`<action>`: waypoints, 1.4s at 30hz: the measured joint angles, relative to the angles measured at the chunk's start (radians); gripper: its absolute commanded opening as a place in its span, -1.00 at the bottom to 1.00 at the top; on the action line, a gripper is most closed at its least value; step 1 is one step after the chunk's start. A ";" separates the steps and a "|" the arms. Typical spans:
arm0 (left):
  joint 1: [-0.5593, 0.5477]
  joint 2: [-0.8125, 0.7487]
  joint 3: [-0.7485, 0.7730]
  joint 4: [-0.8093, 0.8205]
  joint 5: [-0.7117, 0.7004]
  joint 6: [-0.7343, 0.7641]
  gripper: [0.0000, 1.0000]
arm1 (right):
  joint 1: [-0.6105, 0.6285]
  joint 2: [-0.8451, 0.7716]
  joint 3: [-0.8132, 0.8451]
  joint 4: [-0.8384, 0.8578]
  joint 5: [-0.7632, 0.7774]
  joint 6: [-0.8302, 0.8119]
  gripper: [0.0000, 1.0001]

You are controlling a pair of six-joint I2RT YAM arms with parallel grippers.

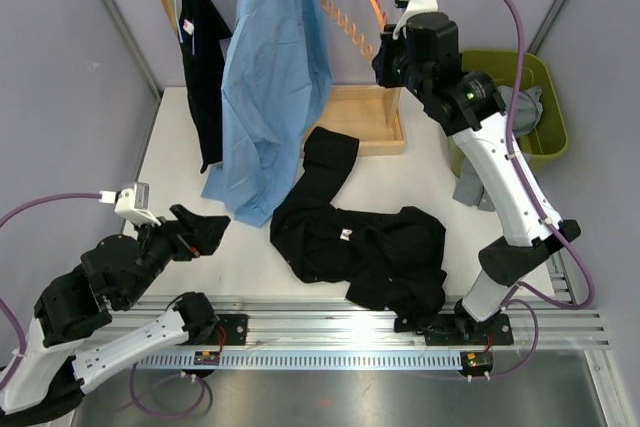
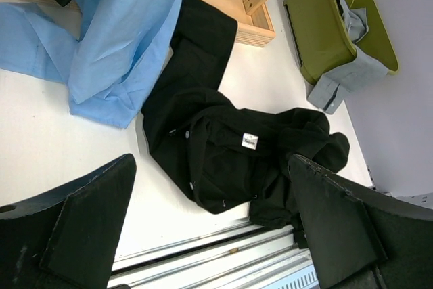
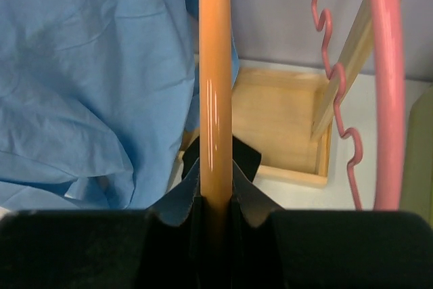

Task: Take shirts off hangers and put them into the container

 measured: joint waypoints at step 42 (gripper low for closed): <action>0.000 0.013 -0.089 0.030 0.043 -0.040 0.98 | 0.397 -0.298 -1.584 0.329 0.253 0.845 -0.99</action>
